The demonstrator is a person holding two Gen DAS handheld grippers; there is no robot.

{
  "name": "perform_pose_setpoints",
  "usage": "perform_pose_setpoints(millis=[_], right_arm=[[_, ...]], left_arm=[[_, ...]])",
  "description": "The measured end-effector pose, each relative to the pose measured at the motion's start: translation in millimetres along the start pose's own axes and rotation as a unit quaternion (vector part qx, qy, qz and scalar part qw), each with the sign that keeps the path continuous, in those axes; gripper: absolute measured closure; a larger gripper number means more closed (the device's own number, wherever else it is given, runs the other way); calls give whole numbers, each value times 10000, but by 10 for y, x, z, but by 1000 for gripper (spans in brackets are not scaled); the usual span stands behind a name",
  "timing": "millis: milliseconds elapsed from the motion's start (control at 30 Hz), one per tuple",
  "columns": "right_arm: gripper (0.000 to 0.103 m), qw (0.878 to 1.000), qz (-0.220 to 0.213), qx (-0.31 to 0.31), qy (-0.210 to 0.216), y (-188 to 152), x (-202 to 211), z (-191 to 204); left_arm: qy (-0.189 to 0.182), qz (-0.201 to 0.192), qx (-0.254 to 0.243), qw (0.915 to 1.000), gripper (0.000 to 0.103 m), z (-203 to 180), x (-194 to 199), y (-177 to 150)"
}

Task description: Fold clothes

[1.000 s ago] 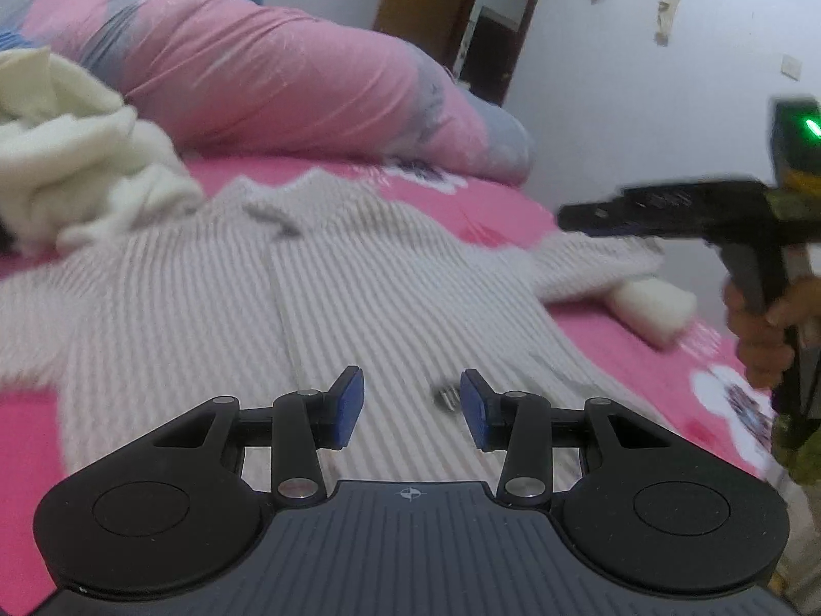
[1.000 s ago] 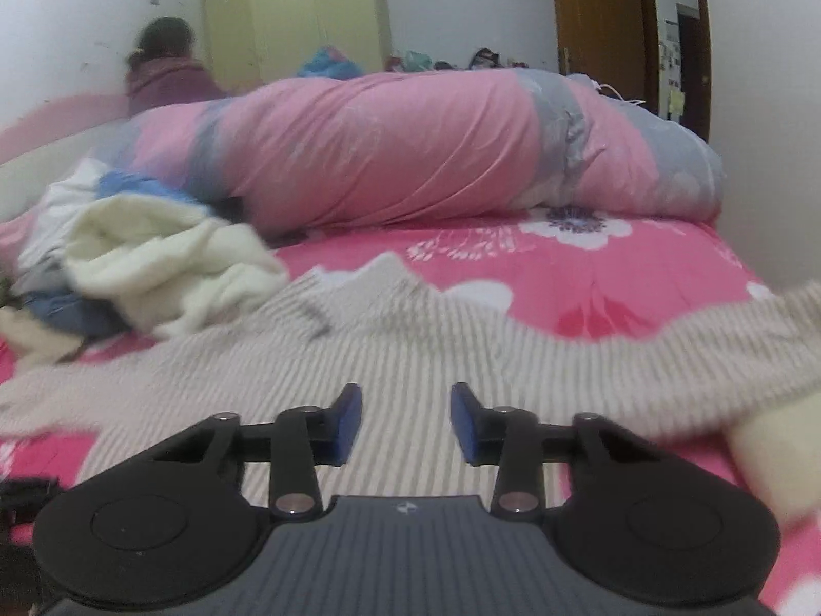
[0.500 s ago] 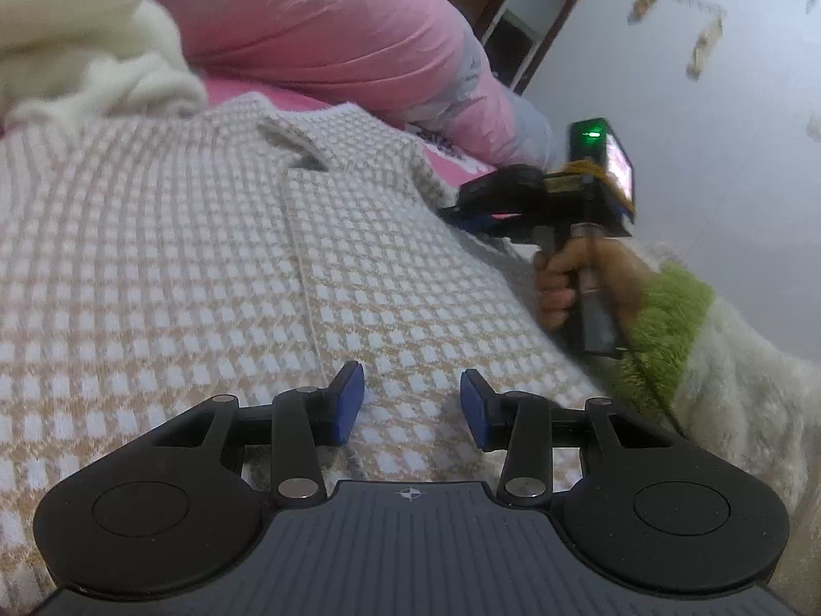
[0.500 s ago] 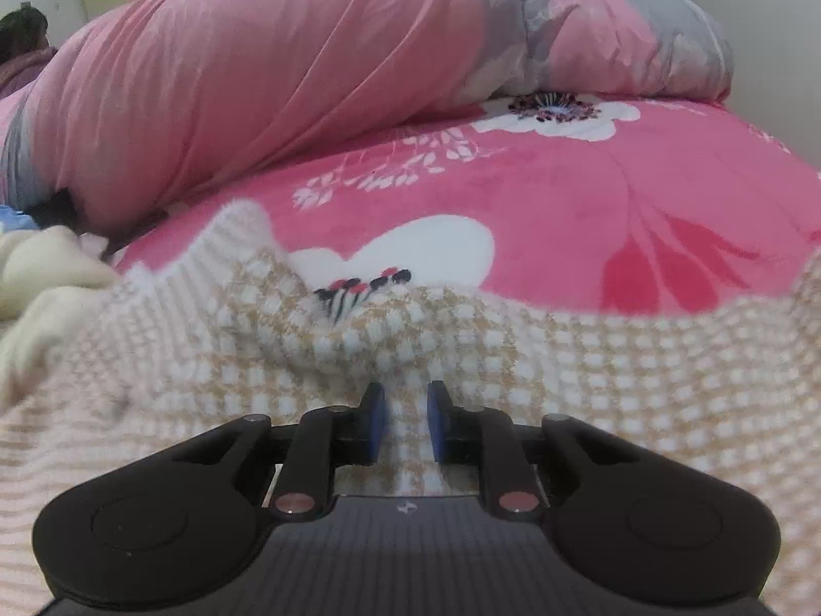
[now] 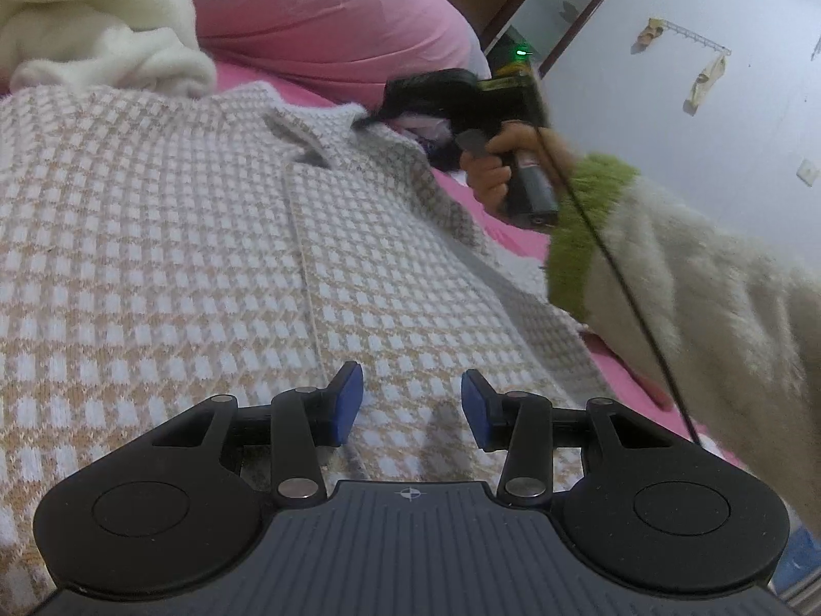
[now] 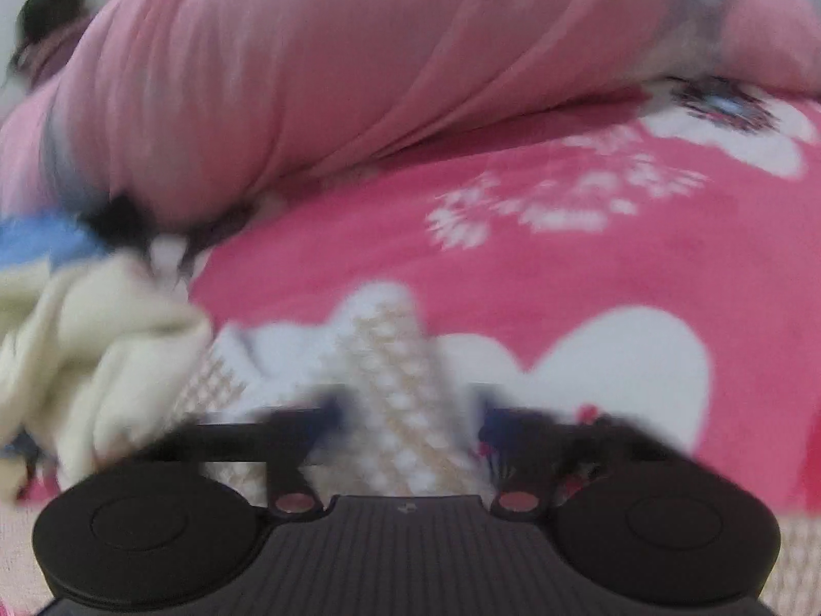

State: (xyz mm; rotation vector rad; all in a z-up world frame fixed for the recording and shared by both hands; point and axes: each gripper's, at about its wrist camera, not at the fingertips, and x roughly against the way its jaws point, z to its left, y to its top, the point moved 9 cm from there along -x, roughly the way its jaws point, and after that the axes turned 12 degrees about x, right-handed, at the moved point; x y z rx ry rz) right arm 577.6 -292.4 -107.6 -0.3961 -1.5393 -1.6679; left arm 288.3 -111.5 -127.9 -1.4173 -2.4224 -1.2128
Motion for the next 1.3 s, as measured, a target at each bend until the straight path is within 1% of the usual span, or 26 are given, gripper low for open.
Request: perform_pose_setpoints(millis=[33, 67, 133, 167, 200, 267, 300, 333, 367, 400, 433, 500, 567, 667, 733, 800, 933, 1067, 1100, 1133, 1167, 1200, 1233, 1267, 1300], right_arm=[[87, 9988, -310, 280, 248, 46, 69, 110], [87, 9934, -748, 643, 583, 75, 185, 226], [88, 9803, -1456, 939, 953, 89, 353, 287], [88, 9803, -1532, 828, 929, 73, 320, 191], [87, 9831, -1507, 685, 782, 44, 234, 64], [85, 9902, -1245, 406, 484, -81, -11, -183], [76, 9925, -1123, 248, 407, -152, -98, -264], [73, 9940, -1032, 84, 363, -214, -168, -339], [71, 9927, -1116, -100, 457, -219, -136, -380], [64, 9909, -1259, -227, 414, -195, -43, -415], [59, 9887, -1413, -340, 360, -169, 60, -450], [59, 9823, -1810, -434, 186, -99, 363, -495], [59, 9747, -2188, -435, 152, -79, 726, -478], [59, 9741, -2216, 315, -310, -161, 1172, -231], [62, 9743, -1961, 923, -619, -323, 1290, -9], [62, 9735, -1655, 1264, -944, -494, 1274, 101], [62, 9832, -1510, 639, -798, -599, 1239, -15], [61, 9886, -1358, 11, -647, -704, 1204, -126], [60, 9894, -1320, -129, -599, -713, 1188, -141], [59, 9903, -1284, -175, -499, -636, 1135, -97], [54, 9911, -1247, -222, -399, -558, 1082, -52], [40, 9918, -1214, -263, -314, -477, 1026, -8], [23, 9921, -1184, -272, -316, -376, 947, 22], [16, 9930, -1099, -237, -359, -278, 822, 14], [7, 9938, -1015, -203, -402, -181, 697, 6]], left_arm=[[-3, -4, -4, 10000, 60, -5, 1, -2], [-7, -9, -7, 10000, 59, -9, 2, -5], [-5, -22, -17, 10000, 59, -18, -4, 1], [2, -28, -34, 10000, 58, -22, -7, -1], [4, -36, -43, 10000, 58, -19, -28, 5], [-16, -39, -19, 10000, 58, -11, -44, 13], [-23, -38, -9, 10000, 58, -8, -50, 19], [-27, -39, -6, 10000, 58, -8, -51, 21], [-30, -41, -3, 10000, 58, -10, -50, 21], [-32, -41, -2, 10000, 58, -11, -51, 22], [-33, -42, 0, 10000, 58, -7, -52, 23], [-28, -44, -4, 10000, 58, -11, -47, 19], [-22, -43, -8, 10000, 58, -20, -44, 12], [-5, -45, -26, 10000, 58, -20, -47, 14], [-4, -45, -28, 10000, 58, -22, -47, 17], [-16, -41, -14, 10000, 58, -22, -46, 20], [-18, -44, -14, 10000, 58, -21, -47, 25], [-12, -49, -21, 10000, 58, -24, -49, 23], [-11, -51, -23, 10000, 58, -24, -50, 23], [-12, -50, -22, 10000, 58, -24, -51, 23], [-14, -50, -21, 10000, 58, -24, -51, 22], [-16, -49, -19, 10000, 58, -24, -51, 22], [-20, -48, -17, 10000, 58, -23, -51, 23], [-24, -48, -15, 10000, 58, -22, -50, 24], [-29, -48, -11, 10000, 58, -20, -49, 25]])
